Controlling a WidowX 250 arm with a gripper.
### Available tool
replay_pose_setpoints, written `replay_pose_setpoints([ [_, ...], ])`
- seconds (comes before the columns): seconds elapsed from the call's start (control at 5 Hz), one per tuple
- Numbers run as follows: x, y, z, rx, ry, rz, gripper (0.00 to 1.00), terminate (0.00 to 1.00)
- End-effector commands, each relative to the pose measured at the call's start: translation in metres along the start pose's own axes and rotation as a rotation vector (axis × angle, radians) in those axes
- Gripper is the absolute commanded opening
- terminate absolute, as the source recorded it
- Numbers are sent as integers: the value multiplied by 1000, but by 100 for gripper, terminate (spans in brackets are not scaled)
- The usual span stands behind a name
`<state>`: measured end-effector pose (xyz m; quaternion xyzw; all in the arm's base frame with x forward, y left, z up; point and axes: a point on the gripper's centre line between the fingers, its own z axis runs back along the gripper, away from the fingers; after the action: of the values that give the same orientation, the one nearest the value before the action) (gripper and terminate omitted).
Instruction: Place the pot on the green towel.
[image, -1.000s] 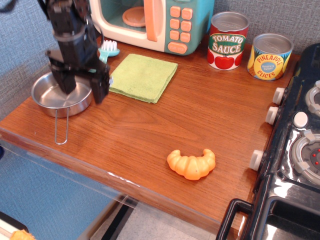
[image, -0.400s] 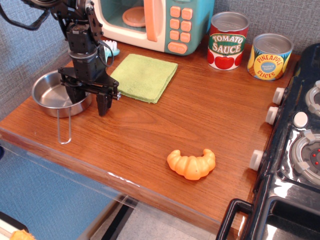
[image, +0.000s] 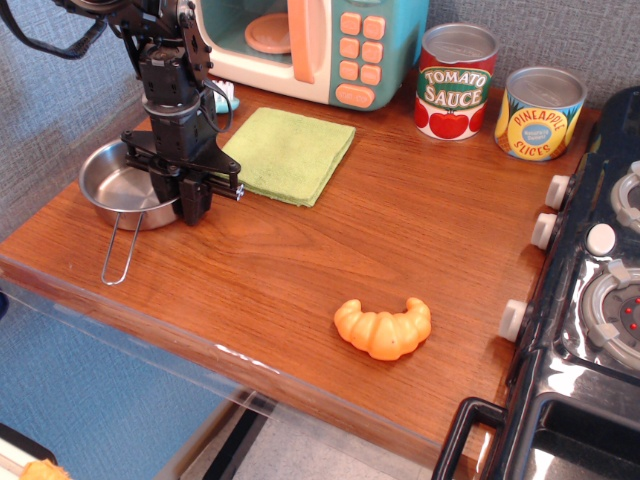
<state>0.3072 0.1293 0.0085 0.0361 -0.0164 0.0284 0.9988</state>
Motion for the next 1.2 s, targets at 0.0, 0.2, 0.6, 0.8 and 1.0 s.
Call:
replay_pose_setpoints([
  [0.0, -4, -9, 52, 110, -65, -18, 0, 0],
  [0.2, 2, -28, 86, 108, -139, -110, 0, 0],
  [0.6, 56, -71, 93, 37, -187, -340, 0, 0],
  [0.8, 76, -75, 78, 41, -166, -330, 0, 0],
  [1.0, 86, -79, 65, 50, -141, -329, 0, 0],
])
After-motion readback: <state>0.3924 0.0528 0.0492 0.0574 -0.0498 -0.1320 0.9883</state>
